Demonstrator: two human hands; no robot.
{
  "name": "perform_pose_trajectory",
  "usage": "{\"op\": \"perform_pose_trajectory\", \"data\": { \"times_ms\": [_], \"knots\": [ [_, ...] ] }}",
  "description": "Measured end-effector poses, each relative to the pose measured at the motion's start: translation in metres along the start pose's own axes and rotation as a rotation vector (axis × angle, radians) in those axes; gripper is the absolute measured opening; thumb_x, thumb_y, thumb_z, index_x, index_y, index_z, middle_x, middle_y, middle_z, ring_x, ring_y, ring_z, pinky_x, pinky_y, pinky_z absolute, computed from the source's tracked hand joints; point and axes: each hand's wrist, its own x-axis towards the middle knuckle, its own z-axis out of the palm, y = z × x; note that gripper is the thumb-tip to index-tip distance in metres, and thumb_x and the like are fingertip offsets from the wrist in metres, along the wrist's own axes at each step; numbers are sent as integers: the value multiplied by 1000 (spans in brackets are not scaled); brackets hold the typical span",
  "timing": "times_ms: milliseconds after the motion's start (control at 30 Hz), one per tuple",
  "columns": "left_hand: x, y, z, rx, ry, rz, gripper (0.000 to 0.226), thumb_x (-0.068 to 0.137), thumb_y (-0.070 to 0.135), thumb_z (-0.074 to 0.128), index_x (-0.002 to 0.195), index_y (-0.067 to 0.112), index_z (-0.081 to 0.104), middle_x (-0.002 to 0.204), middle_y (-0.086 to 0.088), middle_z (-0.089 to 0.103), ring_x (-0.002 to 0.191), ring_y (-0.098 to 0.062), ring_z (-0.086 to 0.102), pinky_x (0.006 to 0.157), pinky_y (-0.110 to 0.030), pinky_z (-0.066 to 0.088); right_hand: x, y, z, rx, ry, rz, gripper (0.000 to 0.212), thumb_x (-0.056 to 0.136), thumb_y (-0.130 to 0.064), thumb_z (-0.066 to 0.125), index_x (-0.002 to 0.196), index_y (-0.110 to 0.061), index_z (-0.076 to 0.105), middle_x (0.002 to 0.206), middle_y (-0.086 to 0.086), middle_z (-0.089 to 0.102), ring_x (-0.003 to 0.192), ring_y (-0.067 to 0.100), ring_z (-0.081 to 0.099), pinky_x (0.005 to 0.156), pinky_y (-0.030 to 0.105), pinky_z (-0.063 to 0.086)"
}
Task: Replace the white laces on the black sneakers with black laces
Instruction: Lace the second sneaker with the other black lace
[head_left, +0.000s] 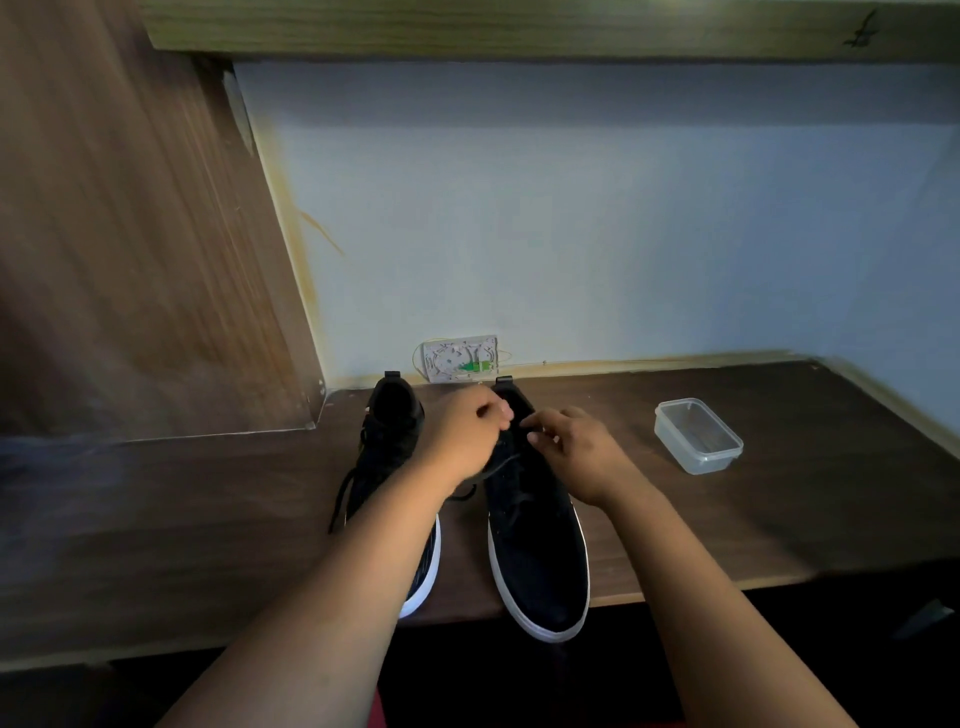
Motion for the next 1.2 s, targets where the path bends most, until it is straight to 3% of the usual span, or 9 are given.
{"op": "perform_pose_trajectory", "data": {
  "times_ms": [67,200,367,533,600,767,867,1000,1200],
  "knots": [
    [0,-7,9,140,-40,52,25,97,12,46,103,21,68,97,8,72,92,-7,62,71,-11,41,0,0,2,-6,62,58,17,93,-29,60,105,-19,68,96,-1,61,88,16,60,74,23,45],
    [1,-9,18,307,-4,87,38,98,17,43,134,24,50,108,10,70,107,-12,57,86,-29,48,1,2,7,290,163,314,6,85,-25,70,91,-22,69,87,-4,67,84,11,65,67,26,55],
    [1,-12,30,361,28,75,15,92,27,54,90,29,69,92,9,70,92,-14,64,77,-37,55,4,10,12,706,191,545,23,80,0,68,90,-20,62,97,13,68,86,27,69,79,44,59],
    [-1,-15,41,514,-2,131,18,93,27,52,93,29,70,97,8,65,88,-16,60,65,-28,46,1,12,10,1064,115,618,27,88,11,57,106,-9,54,99,16,65,79,23,64,71,34,54],
    [0,-14,44,585,-32,165,19,96,26,50,96,24,69,99,4,59,88,-20,59,62,-28,38,0,13,10,1097,119,600,27,88,12,55,106,-7,52,96,17,65,76,23,64,69,32,54],
    [0,-9,50,752,-73,225,17,96,20,49,98,18,66,103,-2,54,82,-26,60,62,-33,43,2,17,13,1062,138,567,25,87,13,58,97,-9,53,94,18,64,74,25,63,66,30,53],
    [-2,-2,53,843,-83,289,17,93,8,47,100,10,62,104,-5,51,71,-25,53,55,-34,37,3,21,13,991,128,521,24,85,9,63,96,-10,54,94,19,64,76,25,65,70,32,55],
    [-2,-1,60,797,-38,313,17,94,9,47,103,4,60,81,-2,48,74,-25,56,55,-31,39,4,27,15,862,99,453,19,84,-3,69,98,-12,60,99,20,68,81,24,68,76,35,57],
    [5,-14,49,755,-25,345,19,96,20,47,96,16,65,87,1,53,75,-20,54,58,-30,37,1,29,9,965,89,453,23,87,3,64,106,-7,57,90,15,65,74,20,65,65,25,53]
  ]
}}
